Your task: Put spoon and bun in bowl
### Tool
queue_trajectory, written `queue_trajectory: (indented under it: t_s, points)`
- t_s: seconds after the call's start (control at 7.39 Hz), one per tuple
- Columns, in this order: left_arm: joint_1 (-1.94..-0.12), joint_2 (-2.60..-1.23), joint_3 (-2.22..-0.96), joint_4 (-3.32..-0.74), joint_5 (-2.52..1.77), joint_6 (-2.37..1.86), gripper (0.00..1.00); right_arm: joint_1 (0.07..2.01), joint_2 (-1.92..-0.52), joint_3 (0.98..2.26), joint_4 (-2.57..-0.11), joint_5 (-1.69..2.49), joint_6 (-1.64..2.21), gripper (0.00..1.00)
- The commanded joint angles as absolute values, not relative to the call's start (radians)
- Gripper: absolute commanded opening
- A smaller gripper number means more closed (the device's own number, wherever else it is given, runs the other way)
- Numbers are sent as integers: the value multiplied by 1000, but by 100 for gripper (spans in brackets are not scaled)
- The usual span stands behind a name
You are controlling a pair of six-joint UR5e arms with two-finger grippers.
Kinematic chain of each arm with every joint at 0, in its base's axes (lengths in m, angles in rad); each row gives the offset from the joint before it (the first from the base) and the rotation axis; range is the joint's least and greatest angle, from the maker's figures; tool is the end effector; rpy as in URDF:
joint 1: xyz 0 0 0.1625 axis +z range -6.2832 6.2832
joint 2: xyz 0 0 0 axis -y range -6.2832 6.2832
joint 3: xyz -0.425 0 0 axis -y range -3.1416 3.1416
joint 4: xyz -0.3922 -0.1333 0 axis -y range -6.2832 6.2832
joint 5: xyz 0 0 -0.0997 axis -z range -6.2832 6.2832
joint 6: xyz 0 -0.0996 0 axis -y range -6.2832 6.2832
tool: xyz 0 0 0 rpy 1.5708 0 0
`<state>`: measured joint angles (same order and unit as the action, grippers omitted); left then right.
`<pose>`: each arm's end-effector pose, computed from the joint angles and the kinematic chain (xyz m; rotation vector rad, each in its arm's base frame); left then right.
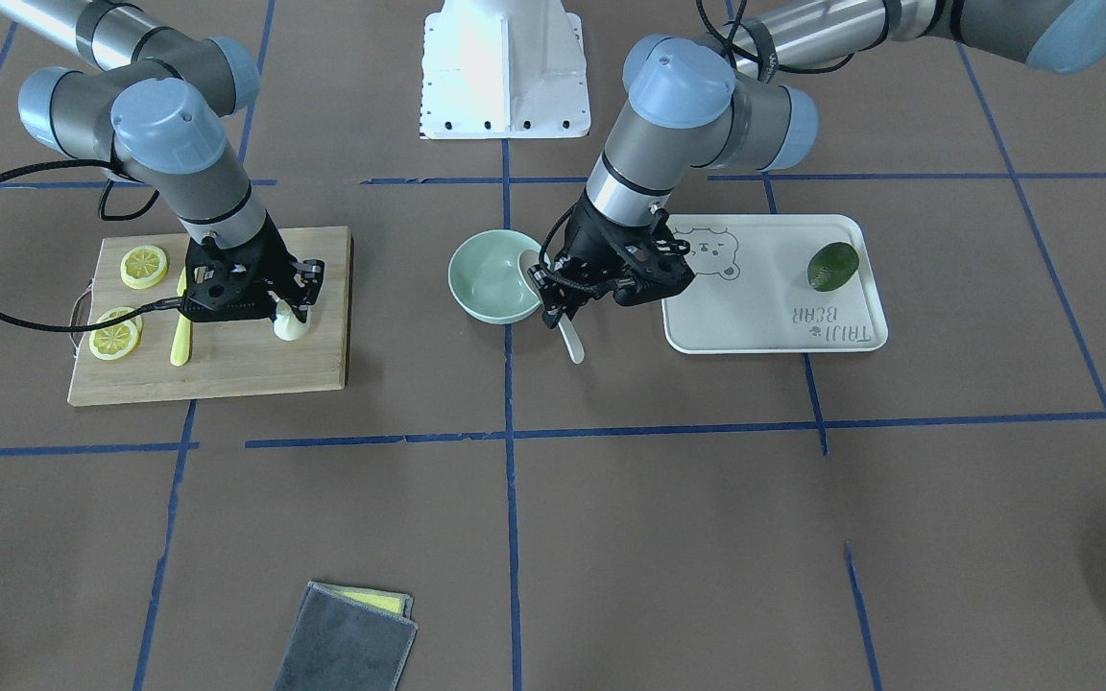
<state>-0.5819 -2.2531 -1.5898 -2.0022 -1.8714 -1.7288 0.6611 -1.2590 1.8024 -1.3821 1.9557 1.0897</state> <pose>0.5245 -0.4693 0.1894 -0.0255 1.1665 -0.4852 -0.4162 -0.4453 0.3662 0.0815 -0.8061 0.0292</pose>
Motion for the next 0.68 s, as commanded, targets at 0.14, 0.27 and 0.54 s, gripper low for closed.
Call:
queue_trajectory:
  t_s: [0.14, 0.27, 0.54]
  points:
    - [-502, -2278, -1549, -2063, -1810, -1770, 0, 692, -1256, 1829, -1405, 1980, 1089, 37]
    - [-500, -2276, -1554, -2063, -1810, -1769, 0, 692, -1256, 1829, -1405, 1980, 1091, 37]
    - [-492, -2267, -1554, -2062, -1809, -1761, 0, 693, -1243, 1829, -1407, 1980, 1091, 37]
